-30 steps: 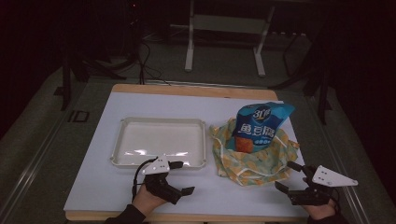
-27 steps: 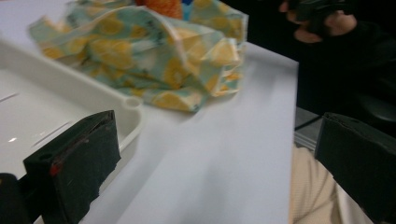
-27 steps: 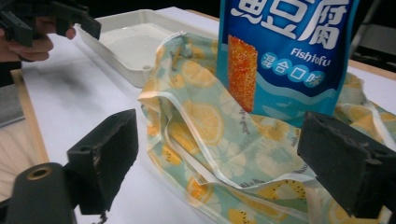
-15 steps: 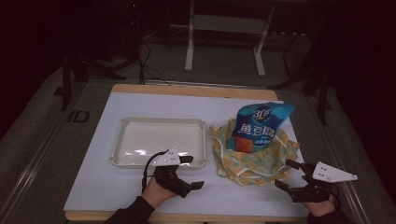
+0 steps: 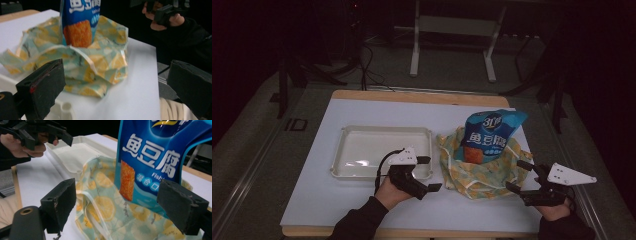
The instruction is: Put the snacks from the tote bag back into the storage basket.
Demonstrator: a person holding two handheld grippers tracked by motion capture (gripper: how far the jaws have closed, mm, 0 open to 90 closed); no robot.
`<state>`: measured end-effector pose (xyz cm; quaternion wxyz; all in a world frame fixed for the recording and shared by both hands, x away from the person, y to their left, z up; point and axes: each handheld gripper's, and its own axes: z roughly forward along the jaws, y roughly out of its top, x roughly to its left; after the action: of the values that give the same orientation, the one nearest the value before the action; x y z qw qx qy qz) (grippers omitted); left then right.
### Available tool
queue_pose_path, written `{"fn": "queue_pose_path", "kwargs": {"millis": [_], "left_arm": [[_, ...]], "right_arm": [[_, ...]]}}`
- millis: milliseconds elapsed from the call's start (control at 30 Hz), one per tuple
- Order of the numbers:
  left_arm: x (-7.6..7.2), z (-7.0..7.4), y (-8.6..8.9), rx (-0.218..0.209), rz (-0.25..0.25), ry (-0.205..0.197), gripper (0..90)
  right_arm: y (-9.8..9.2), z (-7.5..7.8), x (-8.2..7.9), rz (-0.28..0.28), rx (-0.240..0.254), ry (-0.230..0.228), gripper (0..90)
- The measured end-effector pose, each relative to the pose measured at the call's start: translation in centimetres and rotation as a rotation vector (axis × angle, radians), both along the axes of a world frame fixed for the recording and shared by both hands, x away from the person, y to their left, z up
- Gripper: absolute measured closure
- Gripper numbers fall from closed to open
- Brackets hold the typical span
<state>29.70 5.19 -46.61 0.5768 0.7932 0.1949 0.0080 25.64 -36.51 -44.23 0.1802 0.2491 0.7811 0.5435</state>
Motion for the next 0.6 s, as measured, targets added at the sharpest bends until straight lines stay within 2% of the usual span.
{"fn": "queue_pose_path", "kwargs": {"millis": [300,500,600], "left_arm": [[1.9,1.1,-1.7,0.008,-0.019,-0.006,2.3],[3.4,1.8,-3.2,0.011,-0.015,-0.037,2.3],[4.1,1.9,-3.8,0.013,-0.016,-0.037,2.3]], "right_arm": [[0.0,0.5,0.9,0.000,0.002,-0.008,16.0],[-0.3,0.9,1.8,-0.010,0.008,-0.009,16.3],[-0.4,1.1,2.1,-0.019,0.003,-0.007,17.6]]}}
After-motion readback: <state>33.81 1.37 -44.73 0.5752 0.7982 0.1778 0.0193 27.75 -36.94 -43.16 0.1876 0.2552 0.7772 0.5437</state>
